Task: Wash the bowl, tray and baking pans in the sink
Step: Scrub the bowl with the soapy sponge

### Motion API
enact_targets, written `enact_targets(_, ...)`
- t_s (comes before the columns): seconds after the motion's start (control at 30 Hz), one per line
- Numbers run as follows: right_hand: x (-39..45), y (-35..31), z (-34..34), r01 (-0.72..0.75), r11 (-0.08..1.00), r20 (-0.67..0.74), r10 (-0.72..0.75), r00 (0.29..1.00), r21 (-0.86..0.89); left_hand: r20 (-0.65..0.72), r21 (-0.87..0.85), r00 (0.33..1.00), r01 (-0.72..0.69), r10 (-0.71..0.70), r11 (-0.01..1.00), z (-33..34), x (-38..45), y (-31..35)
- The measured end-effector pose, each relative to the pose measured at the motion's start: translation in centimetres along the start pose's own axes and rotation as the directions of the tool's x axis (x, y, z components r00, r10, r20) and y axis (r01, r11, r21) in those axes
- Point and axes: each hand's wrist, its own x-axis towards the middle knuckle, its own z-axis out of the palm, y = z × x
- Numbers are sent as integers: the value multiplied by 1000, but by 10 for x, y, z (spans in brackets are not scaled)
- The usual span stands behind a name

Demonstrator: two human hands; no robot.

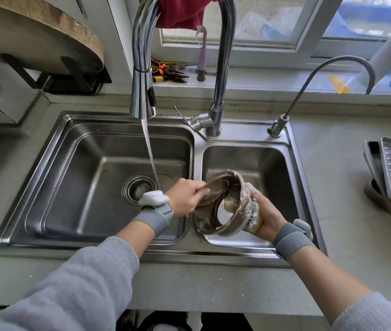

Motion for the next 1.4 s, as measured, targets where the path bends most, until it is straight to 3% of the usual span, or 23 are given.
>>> enact_targets(0.1,2,5,-3,-29,993,2,29,1000,111,-167,-343,956,174,-242,923,-17,0,-14)
enact_targets(0.2,3,9,-7,-45,988,10,44,999,146,-51,-709,863,322,-502,627,-20,-7,-35)
enact_targets(0.3,6,5,-5,-68,984,-45,76,996,167,90,-834,818,374,-569,405,-9,-16,-47)
enact_targets(0.37,8,3,-6,-89,984,-38,96,995,154,169,-854,803,409,-572,322,3,-21,-48)
enact_targets(0.47,9,1,-5,-74,988,-7,76,997,139,266,-846,780,471,-566,252,22,-20,-41)
enact_targets(0.63,4,-3,2,-97,984,91,84,992,152,284,-838,779,486,-559,251,26,-14,-35)
enact_targets(0.83,6,-12,22,-43,993,171,23,985,111,230,-922,830,353,-509,159,9,-13,-28)
enact_targets(1.0,14,-12,37,-36,999,147,31,989,29,134,-882,804,364,-580,300,-10,-21,-39)
enact_targets(1.17,29,16,35,-128,938,-207,62,976,-322,181,-701,768,539,-615,467,-15,-41,-53)
enact_targets(1.2,28,17,33,-164,875,-277,36,960,-456,195,-670,769,558,-609,489,-13,-44,-55)
enact_targets(1.3,20,7,35,-223,485,-309,-105,945,-845,200,-600,769,586,-607,545,-14,-49,-58)
enact_targets(1.4,16,-8,39,-137,359,-235,-244,941,-923,117,-343,811,574,-573,744,-29,-40,-59)
